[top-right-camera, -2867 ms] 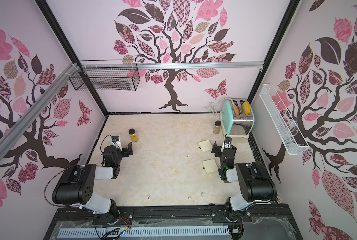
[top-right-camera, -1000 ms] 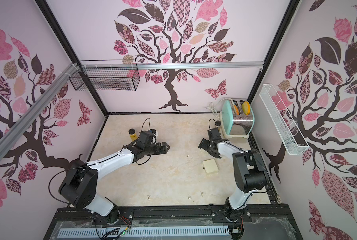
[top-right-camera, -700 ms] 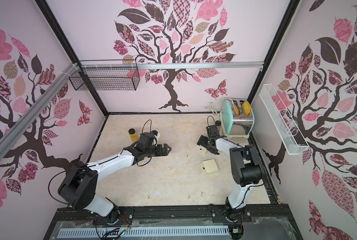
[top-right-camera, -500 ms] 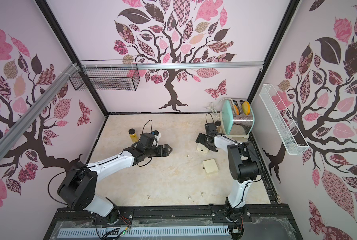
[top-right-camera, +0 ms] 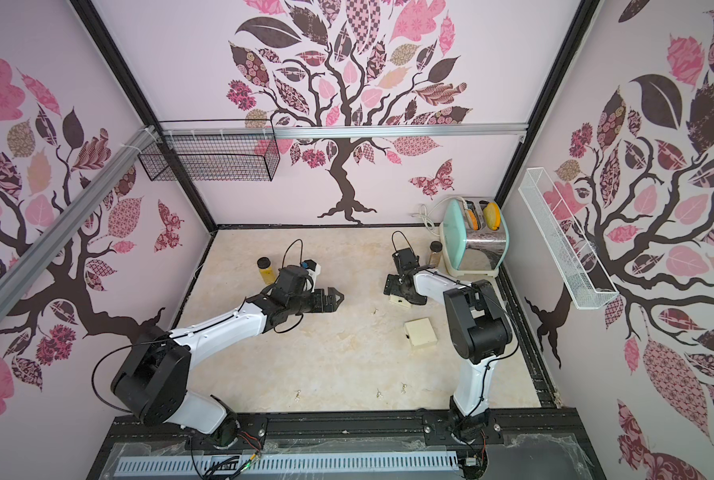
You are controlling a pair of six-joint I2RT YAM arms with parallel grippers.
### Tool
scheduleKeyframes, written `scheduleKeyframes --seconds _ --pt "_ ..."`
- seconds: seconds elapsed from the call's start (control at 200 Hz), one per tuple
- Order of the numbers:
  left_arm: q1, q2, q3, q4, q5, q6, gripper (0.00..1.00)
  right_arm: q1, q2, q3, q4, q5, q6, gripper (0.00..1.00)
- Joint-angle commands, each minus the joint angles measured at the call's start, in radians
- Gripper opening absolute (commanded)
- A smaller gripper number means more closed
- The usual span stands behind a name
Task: Place the earrings into the drawer-style jewelry box
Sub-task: Pick up the jewelry box from the center of the board, then place the jewelry box at the center of the board.
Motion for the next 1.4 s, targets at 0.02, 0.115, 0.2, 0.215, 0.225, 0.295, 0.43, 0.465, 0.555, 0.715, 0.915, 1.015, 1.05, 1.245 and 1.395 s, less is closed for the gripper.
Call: scheduleKeyframes --seconds 0.02,0.115,0.2,0.215,0.225,0.295,0.43,0.465,0.555,0.715,0.915,1.015,1.05,1.245,1.395 --pt "0.0 -0.029 -0.018 0.004 -0.02 0.011 0.98 0.014 -0.016 0.026 -0.036 0.053 -0.016 0.97" --pt "0.0 -0.037 -0.018 -0.002 -0.031 0.015 0.98 0.016 -0.017 0.026 -0.033 0.053 -0.016 0.92" --pt "-0.001 -0.043 -0.02 -0.004 -0.039 0.018 0.98 0.016 -0.018 0.026 -0.03 0.047 -0.016 0.87" --pt "0.0 -0.043 -0.021 -0.005 -0.041 0.019 0.98 0.016 -0.019 0.026 -0.03 0.045 -0.016 0.86" --pt "0.0 -0.044 -0.021 -0.006 -0.04 0.018 0.98 0.016 -0.018 0.026 -0.03 0.043 -0.016 0.86" --pt "-0.001 -0.045 -0.02 -0.007 -0.046 0.019 0.98 0.016 -0.02 0.027 -0.03 0.032 -0.016 0.82" --pt "0.0 -0.049 -0.017 -0.016 -0.085 0.005 0.98 0.018 -0.034 0.03 -0.034 0.032 -0.013 0.74" --pt "0.0 -0.051 -0.009 -0.028 -0.099 0.004 0.98 0.019 -0.038 0.034 -0.039 0.033 -0.014 0.74" --pt "0.015 -0.056 0.026 -0.112 -0.108 0.01 0.98 0.03 -0.051 0.052 -0.059 0.046 -0.022 0.73" --pt "0.119 -0.086 0.008 -0.193 -0.023 -0.044 0.98 0.093 -0.097 0.085 -0.076 0.067 -0.062 0.73" --pt "0.216 -0.207 -0.087 -0.223 -0.028 -0.059 0.98 0.325 -0.132 0.076 -0.048 0.06 -0.133 0.75" --pt "0.261 -0.252 -0.114 -0.248 -0.029 -0.061 0.98 0.453 -0.118 0.07 -0.026 0.026 -0.184 0.77" --pt "0.275 -0.266 -0.122 -0.256 -0.027 -0.063 0.98 0.489 -0.11 0.061 -0.012 0.011 -0.202 0.77" --pt "0.313 -0.305 -0.156 -0.272 -0.029 -0.064 0.98 0.588 -0.047 0.025 0.058 -0.057 -0.242 0.78" --pt "0.313 -0.302 -0.163 -0.27 -0.029 -0.051 0.98 0.61 -0.034 -0.012 0.113 -0.117 -0.255 0.78"
